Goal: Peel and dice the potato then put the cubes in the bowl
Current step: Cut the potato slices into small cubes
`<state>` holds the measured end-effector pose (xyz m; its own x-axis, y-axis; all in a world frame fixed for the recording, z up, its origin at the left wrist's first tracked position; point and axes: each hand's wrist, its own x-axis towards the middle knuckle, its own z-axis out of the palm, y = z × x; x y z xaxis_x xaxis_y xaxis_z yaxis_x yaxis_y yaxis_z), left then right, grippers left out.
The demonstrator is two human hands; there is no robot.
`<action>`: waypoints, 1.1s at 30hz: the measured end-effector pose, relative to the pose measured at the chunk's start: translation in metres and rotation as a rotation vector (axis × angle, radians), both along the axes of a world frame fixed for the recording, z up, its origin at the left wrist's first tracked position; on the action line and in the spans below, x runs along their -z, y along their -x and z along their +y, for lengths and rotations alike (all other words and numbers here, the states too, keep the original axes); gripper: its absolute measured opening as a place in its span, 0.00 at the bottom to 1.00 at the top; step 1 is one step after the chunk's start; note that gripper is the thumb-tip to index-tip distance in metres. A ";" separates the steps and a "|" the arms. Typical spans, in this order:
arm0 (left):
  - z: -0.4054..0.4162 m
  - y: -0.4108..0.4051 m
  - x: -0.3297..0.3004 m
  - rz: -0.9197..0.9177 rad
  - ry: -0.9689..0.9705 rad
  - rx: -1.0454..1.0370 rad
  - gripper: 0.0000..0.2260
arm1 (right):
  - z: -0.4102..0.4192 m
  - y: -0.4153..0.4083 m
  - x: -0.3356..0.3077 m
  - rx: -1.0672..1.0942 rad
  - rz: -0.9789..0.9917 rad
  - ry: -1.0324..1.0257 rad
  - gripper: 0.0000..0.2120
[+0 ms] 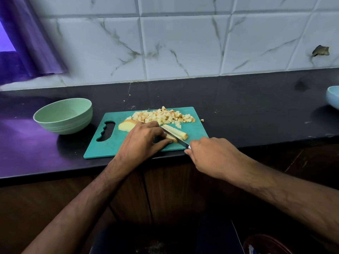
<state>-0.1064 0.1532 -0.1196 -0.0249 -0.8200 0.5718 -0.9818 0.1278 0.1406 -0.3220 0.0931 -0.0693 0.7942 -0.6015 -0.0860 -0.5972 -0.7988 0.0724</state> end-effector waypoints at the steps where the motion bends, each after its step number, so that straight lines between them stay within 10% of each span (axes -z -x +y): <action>1: 0.001 0.000 0.000 -0.003 0.000 -0.003 0.16 | 0.001 -0.002 0.001 -0.008 -0.009 0.015 0.13; 19: 0.001 0.002 0.001 -0.081 -0.042 -0.168 0.18 | -0.024 0.070 -0.018 0.028 0.092 0.248 0.19; 33: -0.003 0.002 -0.002 -0.052 -0.049 -0.217 0.14 | -0.052 0.040 -0.012 0.088 -0.024 -0.058 0.18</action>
